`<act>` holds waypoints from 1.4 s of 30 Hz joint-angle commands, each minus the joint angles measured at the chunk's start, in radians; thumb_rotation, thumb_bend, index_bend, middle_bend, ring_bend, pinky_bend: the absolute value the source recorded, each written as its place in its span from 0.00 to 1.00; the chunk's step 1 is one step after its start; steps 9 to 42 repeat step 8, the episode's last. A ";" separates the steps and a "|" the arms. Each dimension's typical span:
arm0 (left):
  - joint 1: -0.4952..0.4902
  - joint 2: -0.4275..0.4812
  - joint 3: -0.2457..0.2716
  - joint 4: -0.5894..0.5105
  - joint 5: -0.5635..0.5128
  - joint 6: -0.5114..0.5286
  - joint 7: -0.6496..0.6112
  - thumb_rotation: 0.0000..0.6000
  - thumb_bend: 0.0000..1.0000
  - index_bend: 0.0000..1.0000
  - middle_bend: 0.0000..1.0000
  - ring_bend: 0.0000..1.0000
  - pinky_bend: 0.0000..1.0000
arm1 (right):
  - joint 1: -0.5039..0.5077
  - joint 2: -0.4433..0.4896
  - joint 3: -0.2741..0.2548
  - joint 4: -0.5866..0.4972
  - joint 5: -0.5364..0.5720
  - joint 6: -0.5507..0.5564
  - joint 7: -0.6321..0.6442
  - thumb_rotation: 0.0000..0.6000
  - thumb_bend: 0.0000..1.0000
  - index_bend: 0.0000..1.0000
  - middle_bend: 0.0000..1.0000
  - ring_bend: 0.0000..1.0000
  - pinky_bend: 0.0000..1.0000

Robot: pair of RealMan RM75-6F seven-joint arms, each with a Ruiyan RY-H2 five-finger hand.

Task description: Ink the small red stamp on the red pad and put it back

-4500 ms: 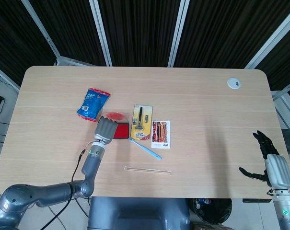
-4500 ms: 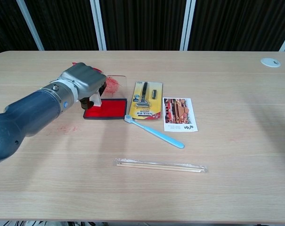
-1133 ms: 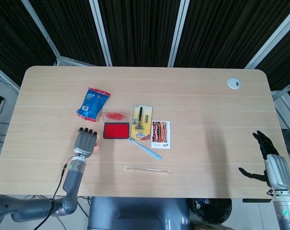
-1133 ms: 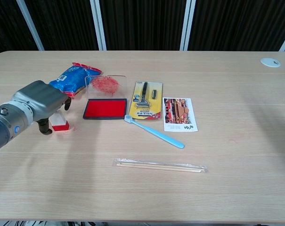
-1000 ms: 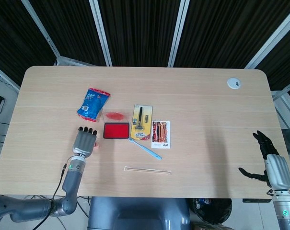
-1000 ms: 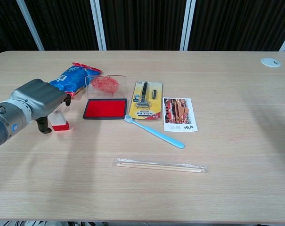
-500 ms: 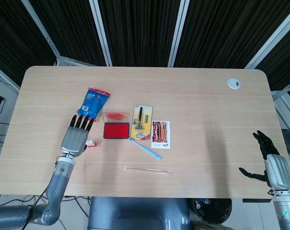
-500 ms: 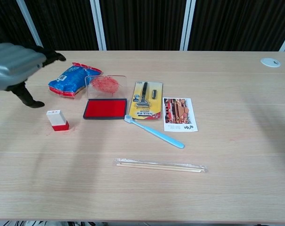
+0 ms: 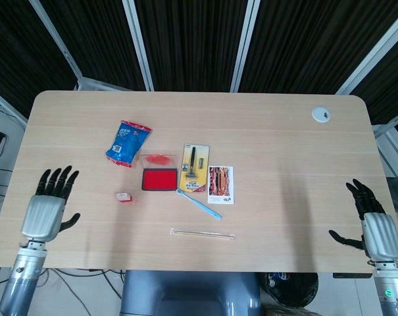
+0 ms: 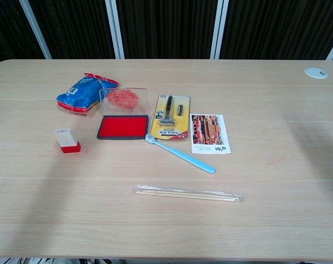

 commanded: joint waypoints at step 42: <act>0.106 0.025 -0.004 0.112 0.038 0.032 -0.168 1.00 0.12 0.00 0.00 0.00 0.00 | -0.002 -0.024 0.004 0.009 -0.006 0.021 -0.038 1.00 0.15 0.00 0.00 0.00 0.19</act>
